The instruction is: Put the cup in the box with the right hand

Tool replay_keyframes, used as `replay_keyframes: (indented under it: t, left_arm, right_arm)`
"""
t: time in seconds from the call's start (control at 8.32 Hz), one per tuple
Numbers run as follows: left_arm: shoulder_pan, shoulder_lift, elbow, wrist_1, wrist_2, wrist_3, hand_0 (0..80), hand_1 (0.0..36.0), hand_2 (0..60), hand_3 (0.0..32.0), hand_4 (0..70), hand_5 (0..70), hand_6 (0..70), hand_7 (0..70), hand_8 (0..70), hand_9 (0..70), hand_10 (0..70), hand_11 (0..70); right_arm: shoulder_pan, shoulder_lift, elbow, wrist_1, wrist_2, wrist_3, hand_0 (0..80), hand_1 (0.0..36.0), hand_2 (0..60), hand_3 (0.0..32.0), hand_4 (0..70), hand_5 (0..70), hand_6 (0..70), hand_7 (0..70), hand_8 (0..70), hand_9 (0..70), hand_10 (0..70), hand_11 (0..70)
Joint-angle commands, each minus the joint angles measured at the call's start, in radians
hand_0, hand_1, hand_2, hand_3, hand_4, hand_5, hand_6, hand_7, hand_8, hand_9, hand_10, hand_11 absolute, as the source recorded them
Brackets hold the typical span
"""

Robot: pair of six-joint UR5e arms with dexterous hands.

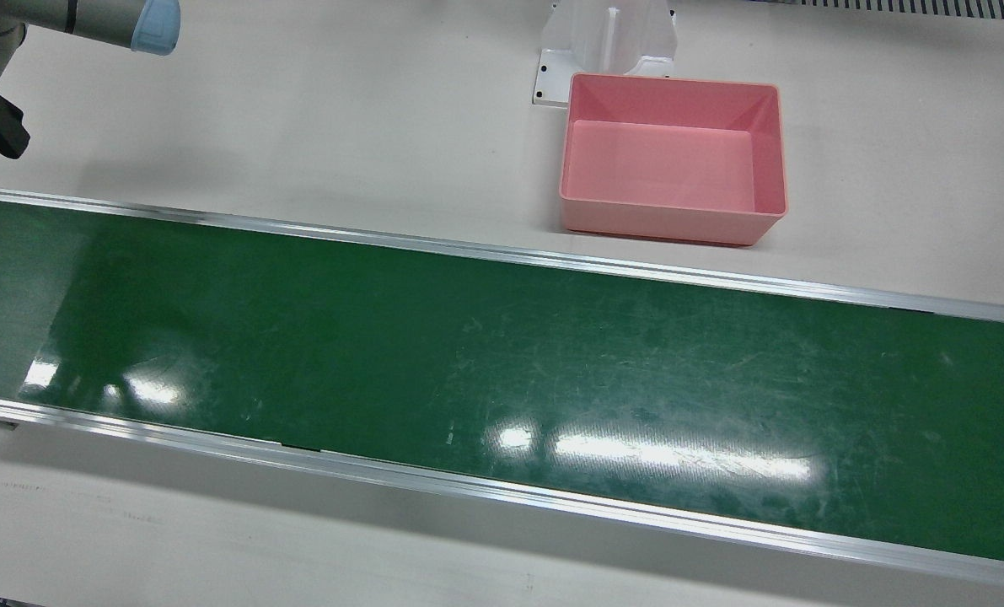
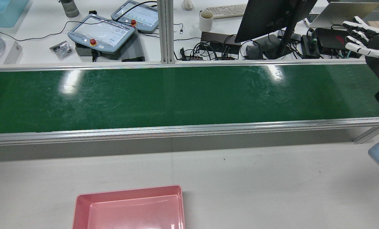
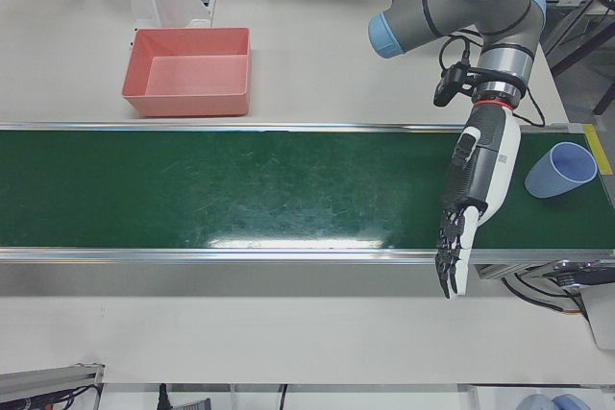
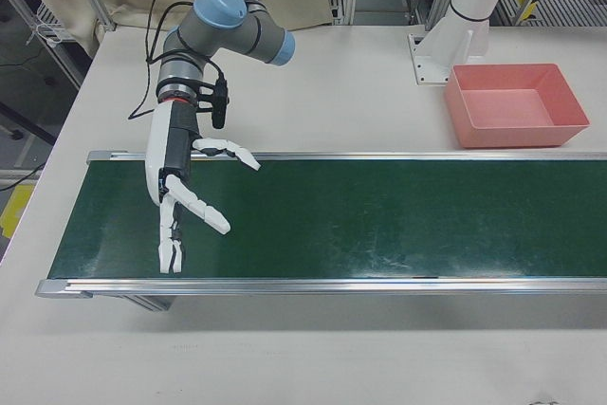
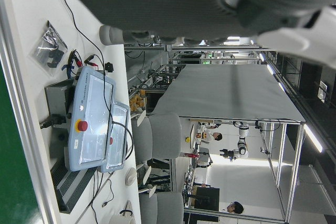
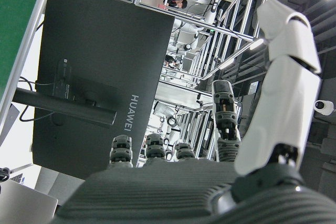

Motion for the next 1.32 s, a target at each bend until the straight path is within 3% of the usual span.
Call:
replay_keyframes:
  t: [0.0, 0.12, 0.24, 0.36, 0.48, 0.6, 0.72, 0.84, 0.96, 1.08, 1.2]
  left_arm:
    - [0.000, -0.001, 0.001, 0.000, 0.000, 0.000, 0.0, 0.0, 0.0, 0.0, 0.0, 0.0, 0.0, 0.0, 0.0, 0.0, 0.0, 0.0]
    - [0.000, 0.001, 0.001, -0.002, 0.000, 0.000, 0.0, 0.0, 0.0, 0.0, 0.0, 0.0, 0.0, 0.0, 0.0, 0.0, 0.0, 0.0]
    - [0.000, 0.000, 0.001, -0.002, 0.000, 0.000, 0.0, 0.0, 0.0, 0.0, 0.0, 0.0, 0.0, 0.0, 0.0, 0.0, 0.0, 0.0]
    - [0.000, -0.001, -0.001, 0.000, 0.000, 0.000, 0.0, 0.0, 0.0, 0.0, 0.0, 0.0, 0.0, 0.0, 0.0, 0.0, 0.0, 0.0]
    - [0.000, 0.001, -0.001, 0.000, 0.000, 0.000, 0.0, 0.0, 0.0, 0.0, 0.0, 0.0, 0.0, 0.0, 0.0, 0.0, 0.0, 0.0]
    - [0.000, 0.000, -0.001, 0.000, 0.000, 0.000, 0.0, 0.0, 0.0, 0.0, 0.0, 0.0, 0.0, 0.0, 0.0, 0.0, 0.0, 0.0]
    - [0.000, -0.001, -0.003, 0.000, 0.000, 0.000, 0.0, 0.0, 0.0, 0.0, 0.0, 0.0, 0.0, 0.0, 0.0, 0.0, 0.0, 0.0]
    - [0.000, -0.001, -0.003, 0.000, 0.000, 0.000, 0.0, 0.0, 0.0, 0.0, 0.0, 0.0, 0.0, 0.0, 0.0, 0.0, 0.0, 0.0]
    - [0.000, -0.001, -0.001, 0.000, 0.000, 0.000, 0.0, 0.0, 0.0, 0.0, 0.0, 0.0, 0.0, 0.0, 0.0, 0.0, 0.0, 0.0]
    - [0.000, -0.001, -0.001, 0.000, 0.000, 0.000, 0.0, 0.0, 0.0, 0.0, 0.0, 0.0, 0.0, 0.0, 0.0, 0.0, 0.0, 0.0]
    - [0.000, 0.001, -0.001, 0.000, 0.000, 0.000, 0.0, 0.0, 0.0, 0.0, 0.0, 0.0, 0.0, 0.0, 0.0, 0.0, 0.0, 0.0]
  right_arm:
    - [0.011, -0.004, 0.000, 0.001, -0.013, 0.003, 51.2, 19.0, 22.3, 9.2, 18.6, 6.1, 2.2, 7.3, 5.4, 9.7, 5.8, 10.3]
    - [0.002, -0.002, -0.001, 0.002, -0.014, 0.003, 51.2, 18.8, 21.6, 13.2, 18.5, 6.0, 1.8, 7.5, 5.2, 9.5, 5.7, 10.1]
    - [-0.006, 0.001, -0.001, 0.002, -0.012, 0.005, 51.8, 18.8, 20.6, 13.4, 19.3, 6.0, 1.9, 8.2, 5.0, 9.3, 5.9, 10.4]
    - [-0.021, 0.001, 0.002, 0.002, -0.012, 0.005, 52.4, 19.0, 19.2, 16.4, 19.4, 6.1, 1.6, 8.2, 5.0, 9.2, 6.0, 10.5]
    - [-0.035, 0.002, 0.000, 0.002, -0.011, 0.003, 54.9, 16.3, 2.6, 20.8, 17.3, 6.1, 1.1, 7.7, 5.2, 9.3, 6.0, 10.6]
    - [-0.040, 0.007, 0.002, 0.004, -0.010, 0.002, 56.0, 9.9, 0.0, 31.8, 12.5, 5.5, 0.0, 5.8, 5.2, 9.3, 5.7, 9.9]
    - [-0.037, 0.019, 0.005, 0.001, -0.009, 0.000, 53.5, 8.3, 0.0, 32.0, 10.7, 4.8, 0.0, 5.9, 5.1, 9.3, 5.4, 9.3]
    - [-0.034, 0.019, 0.006, 0.001, -0.007, 0.002, 54.6, 9.4, 0.0, 32.0, 12.1, 5.1, 0.0, 5.9, 4.6, 8.6, 5.6, 9.7]
    - [-0.034, 0.018, 0.003, 0.002, -0.004, 0.003, 57.1, 10.0, 0.0, 9.2, 22.2, 5.3, 1.9, 5.5, 3.3, 6.8, 5.9, 10.3]
    - [-0.029, 0.024, 0.003, 0.002, -0.004, 0.002, 58.0, 9.7, 0.0, 0.0, 28.6, 5.4, 3.6, 3.2, 2.4, 5.3, 6.2, 10.7]
    - [-0.029, 0.050, -0.009, -0.001, -0.003, 0.000, 54.9, 8.3, 0.0, 0.0, 27.7, 4.9, 4.1, 5.9, 2.8, 6.0, 7.5, 12.3]
